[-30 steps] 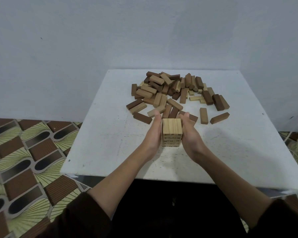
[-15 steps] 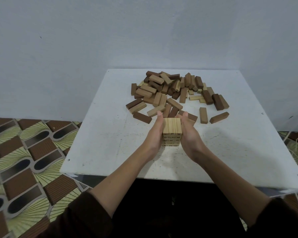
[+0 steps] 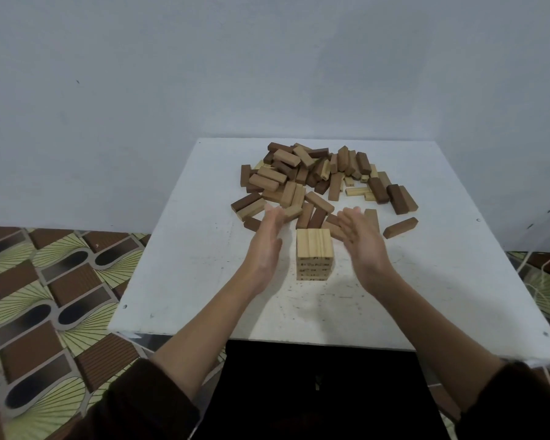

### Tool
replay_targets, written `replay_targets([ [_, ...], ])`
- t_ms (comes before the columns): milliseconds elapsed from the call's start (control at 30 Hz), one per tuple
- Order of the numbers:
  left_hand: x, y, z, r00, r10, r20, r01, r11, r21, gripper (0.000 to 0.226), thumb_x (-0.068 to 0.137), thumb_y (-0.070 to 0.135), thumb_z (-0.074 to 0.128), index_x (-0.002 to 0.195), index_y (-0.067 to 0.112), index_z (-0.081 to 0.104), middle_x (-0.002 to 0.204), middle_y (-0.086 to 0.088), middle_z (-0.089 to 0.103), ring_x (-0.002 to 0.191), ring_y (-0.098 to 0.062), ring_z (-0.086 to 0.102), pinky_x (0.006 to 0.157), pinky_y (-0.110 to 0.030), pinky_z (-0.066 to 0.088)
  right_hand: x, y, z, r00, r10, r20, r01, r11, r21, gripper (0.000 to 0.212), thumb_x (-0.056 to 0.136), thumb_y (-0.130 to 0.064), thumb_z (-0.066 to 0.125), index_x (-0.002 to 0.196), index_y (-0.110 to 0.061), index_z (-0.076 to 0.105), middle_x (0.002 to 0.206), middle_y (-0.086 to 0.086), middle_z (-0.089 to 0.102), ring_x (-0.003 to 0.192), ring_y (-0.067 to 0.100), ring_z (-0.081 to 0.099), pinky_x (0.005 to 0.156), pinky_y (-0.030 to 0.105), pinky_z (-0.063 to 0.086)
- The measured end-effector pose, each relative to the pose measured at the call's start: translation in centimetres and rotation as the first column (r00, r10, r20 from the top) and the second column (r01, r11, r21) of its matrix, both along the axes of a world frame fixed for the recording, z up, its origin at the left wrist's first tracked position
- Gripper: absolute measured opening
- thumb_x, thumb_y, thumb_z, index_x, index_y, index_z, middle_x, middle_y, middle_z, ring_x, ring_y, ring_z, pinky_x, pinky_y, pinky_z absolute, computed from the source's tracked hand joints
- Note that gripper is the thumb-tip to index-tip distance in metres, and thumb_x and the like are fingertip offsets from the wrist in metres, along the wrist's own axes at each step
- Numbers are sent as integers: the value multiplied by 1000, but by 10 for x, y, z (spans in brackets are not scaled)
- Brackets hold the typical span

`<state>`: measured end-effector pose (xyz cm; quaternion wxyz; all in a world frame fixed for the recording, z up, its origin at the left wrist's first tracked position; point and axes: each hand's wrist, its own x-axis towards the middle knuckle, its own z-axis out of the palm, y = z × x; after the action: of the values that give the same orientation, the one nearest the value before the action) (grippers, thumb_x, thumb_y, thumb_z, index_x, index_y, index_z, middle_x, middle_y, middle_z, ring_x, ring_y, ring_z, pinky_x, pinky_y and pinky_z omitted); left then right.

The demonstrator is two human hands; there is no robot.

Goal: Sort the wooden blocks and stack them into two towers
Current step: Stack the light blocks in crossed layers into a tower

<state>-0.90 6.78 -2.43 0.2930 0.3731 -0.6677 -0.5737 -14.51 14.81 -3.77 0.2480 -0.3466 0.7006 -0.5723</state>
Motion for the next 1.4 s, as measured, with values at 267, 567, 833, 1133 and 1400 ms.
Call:
replay_targets([
  [267, -29, -52, 12, 965, -91, 246, 141, 970, -196, 23, 97, 17, 48, 116, 10, 60, 114, 2, 59, 97, -6, 54, 73, -5, 42, -75, -43, 8, 927, -59, -370, 169, 948, 271, 35, 90, 7, 41, 118, -3, 60, 124, 8, 57, 107, 16, 52, 78, 6, 34],
  [567, -103, -98, 5, 832, -156, 533, 447, 758, -476, 27, 93, 7, 51, 118, 3, 59, 118, -9, 54, 112, -20, 49, 90, -19, 34, -136, -75, -6, 645, 381, -663, 190, 760, 621, 26, 83, 9, 49, 105, 0, 57, 117, 16, 48, 104, 30, 49, 85, 40, 47],
  [833, -147, -129, -1, 729, -99, 677, 568, 640, -518, 37, 84, -2, 56, 120, -2, 48, 128, -16, 43, 117, -30, 43, 96, -40, 39, -151, -87, 1, 471, 599, -647, 135, 676, 724, 23, 85, 9, 47, 103, 2, 60, 116, 14, 43, 103, 28, 47, 76, 33, 42],
  [1133, -174, -147, -2, 690, -83, 719, 622, 577, -530, 40, 79, 0, 51, 119, 3, 48, 118, -15, 52, 112, -30, 41, 89, -34, 34, -147, -90, 10, 520, 640, -566, 30, 648, 761, 33, 84, -26, 59, 111, -8, 55, 115, 9, 51, 111, 26, 44, 88, 37, 42],
  [1400, -164, -143, 8, 826, -71, 559, 438, 704, -558, 30, 80, 2, 56, 109, -3, 58, 113, -16, 41, 94, -22, 39, 84, -28, 39, -137, -87, 31, 791, 341, -508, -27, 849, 528, 26, 80, -24, 68, 93, -3, 61, 84, 6, 53, 69, 16, 49, 58, 25, 38],
])
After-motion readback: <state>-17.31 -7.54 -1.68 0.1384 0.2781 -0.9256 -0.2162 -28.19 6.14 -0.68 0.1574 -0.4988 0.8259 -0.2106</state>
